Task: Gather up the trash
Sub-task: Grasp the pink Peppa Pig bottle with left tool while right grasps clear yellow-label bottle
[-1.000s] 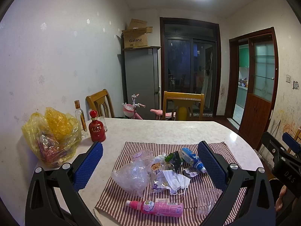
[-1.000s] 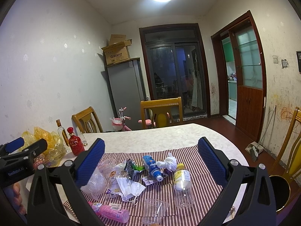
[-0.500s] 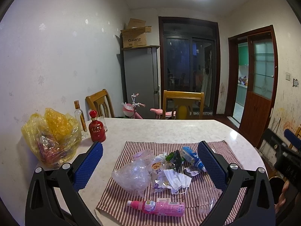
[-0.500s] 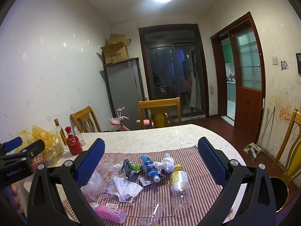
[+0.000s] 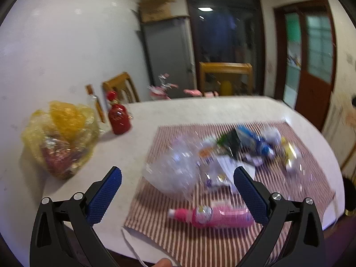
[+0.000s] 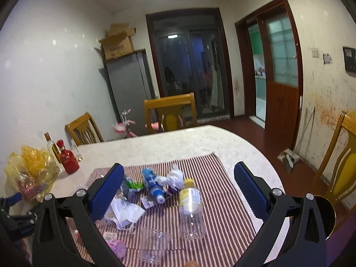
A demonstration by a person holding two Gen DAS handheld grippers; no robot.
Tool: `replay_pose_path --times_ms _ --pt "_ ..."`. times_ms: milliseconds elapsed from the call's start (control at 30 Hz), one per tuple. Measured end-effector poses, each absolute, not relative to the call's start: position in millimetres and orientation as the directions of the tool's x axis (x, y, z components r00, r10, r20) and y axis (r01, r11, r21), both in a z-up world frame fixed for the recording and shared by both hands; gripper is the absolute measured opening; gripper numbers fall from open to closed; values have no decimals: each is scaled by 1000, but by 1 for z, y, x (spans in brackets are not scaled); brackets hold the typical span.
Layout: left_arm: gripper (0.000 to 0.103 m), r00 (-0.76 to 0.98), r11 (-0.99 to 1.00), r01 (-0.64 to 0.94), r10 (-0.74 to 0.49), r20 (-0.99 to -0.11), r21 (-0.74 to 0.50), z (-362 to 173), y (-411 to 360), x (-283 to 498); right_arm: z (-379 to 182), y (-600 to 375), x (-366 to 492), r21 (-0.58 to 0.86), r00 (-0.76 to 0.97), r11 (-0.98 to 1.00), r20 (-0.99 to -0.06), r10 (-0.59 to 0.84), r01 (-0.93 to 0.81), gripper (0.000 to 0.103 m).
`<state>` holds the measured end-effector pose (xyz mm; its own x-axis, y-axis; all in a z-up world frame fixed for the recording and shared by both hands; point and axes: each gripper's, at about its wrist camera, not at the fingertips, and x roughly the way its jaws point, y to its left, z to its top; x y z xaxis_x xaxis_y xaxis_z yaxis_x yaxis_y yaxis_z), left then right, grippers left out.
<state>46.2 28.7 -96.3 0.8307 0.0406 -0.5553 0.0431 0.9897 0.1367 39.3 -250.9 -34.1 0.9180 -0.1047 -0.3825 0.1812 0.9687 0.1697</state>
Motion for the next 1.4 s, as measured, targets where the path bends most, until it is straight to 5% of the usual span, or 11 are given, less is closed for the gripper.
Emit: replay_pose_path --times_ms 300,567,800,867,933,1200,1400 --pt "97 718 927 322 -107 -688 192 -178 -12 56 -112 -261 119 184 719 980 -691 73 78 99" --pt "97 633 974 207 -63 -772 91 -200 -7 76 -181 -247 193 63 572 995 -820 5 81 99" --pt "97 551 991 135 -75 -831 0 -213 7 84 -222 -250 238 -65 439 994 -893 -98 91 97" --pt "97 534 993 115 -79 -842 -20 -215 8 86 -232 -252 243 -78 399 992 -910 -112 99 87" --pt "97 516 995 93 -67 -854 -22 -218 8 88 -243 -251 245 -82 352 993 -930 -105 82 66" --pt "97 373 984 -25 -153 -915 -175 -234 5 98 -245 -255 230 -34 375 997 -925 -58 70 63" --pt "97 292 914 -316 -161 -943 -254 -243 11 108 -210 -279 216 34 478 994 -878 -18 101 64"
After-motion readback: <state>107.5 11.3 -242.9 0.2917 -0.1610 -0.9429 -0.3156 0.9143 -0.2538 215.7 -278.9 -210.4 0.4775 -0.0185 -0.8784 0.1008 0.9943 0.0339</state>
